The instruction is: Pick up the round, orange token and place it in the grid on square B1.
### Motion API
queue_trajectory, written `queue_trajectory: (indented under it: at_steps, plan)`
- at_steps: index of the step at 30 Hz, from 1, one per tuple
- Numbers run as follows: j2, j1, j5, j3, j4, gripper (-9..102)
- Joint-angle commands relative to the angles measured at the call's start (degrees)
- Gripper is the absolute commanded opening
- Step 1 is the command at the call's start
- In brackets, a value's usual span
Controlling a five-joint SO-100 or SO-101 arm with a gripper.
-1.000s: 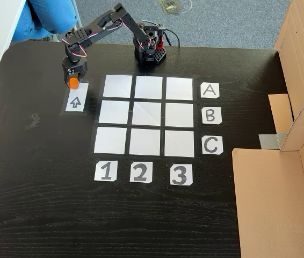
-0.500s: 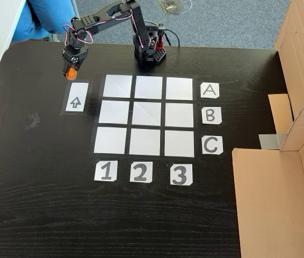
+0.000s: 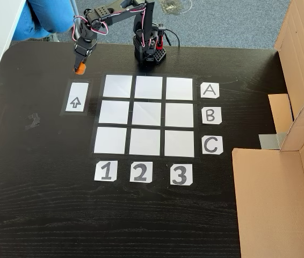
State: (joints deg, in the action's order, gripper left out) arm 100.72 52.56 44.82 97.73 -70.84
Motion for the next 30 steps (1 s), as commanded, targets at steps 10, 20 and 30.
queue_trajectory:
  at_steps: [10,20,30]
  plan:
    - [13.45,-4.31,-0.53,1.85,-2.2,0]
    - [8.88,-12.04,-0.44,3.78,-1.32,0]
    - [1.76,-17.58,-0.7,3.87,1.14,0]
